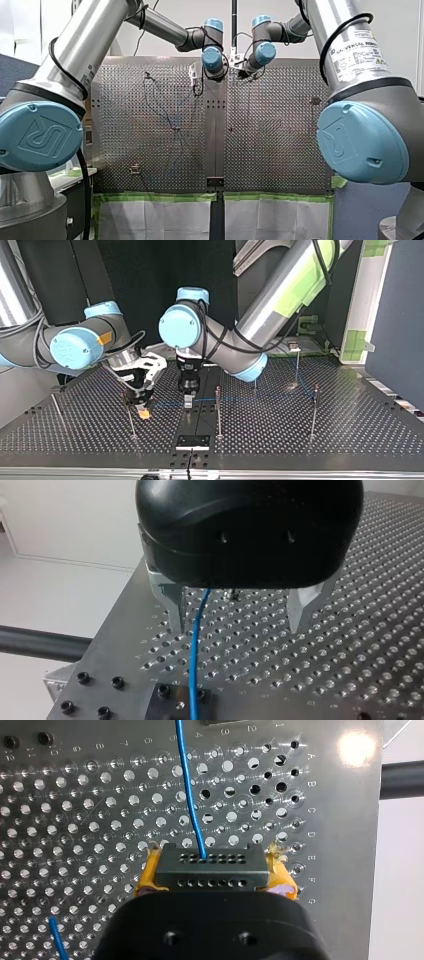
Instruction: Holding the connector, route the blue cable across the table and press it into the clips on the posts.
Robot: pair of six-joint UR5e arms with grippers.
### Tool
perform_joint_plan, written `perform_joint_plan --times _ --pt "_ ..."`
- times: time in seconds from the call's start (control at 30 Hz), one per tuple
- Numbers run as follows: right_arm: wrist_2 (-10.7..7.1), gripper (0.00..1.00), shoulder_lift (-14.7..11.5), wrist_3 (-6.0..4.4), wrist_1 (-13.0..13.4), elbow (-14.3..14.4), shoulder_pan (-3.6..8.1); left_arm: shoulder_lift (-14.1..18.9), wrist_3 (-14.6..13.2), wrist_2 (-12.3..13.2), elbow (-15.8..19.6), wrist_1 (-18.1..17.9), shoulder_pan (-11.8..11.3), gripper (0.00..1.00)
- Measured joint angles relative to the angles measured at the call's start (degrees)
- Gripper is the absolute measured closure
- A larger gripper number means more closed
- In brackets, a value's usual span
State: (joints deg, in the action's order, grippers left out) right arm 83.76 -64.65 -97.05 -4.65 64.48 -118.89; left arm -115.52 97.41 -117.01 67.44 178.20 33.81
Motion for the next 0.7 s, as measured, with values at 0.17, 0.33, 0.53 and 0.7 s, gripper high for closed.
perform_joint_plan --times 0.17,0.33,0.53,0.7 --pt "0.0 1.0 0.0 0.0 0.0 0.0 0.0 -0.1 0.0 0.0 -0.1 -0.7 -0.7 0.0" --pt "-0.06 1.0 0.0 0.0 0.0 0.0 -0.03 -0.1 0.1 0.3 -0.5 -1.8 -1.9 0.0" --pt "-0.08 1.0 0.0 0.0 0.0 0.0 -0.1 -0.2 0.0 0.8 -2.2 -1.9 -3.0 0.0" --pt "-0.08 1.0 0.0 0.0 0.0 0.0 -0.13 -1.6 -0.1 1.4 -3.6 -0.9 -3.0 0.0"
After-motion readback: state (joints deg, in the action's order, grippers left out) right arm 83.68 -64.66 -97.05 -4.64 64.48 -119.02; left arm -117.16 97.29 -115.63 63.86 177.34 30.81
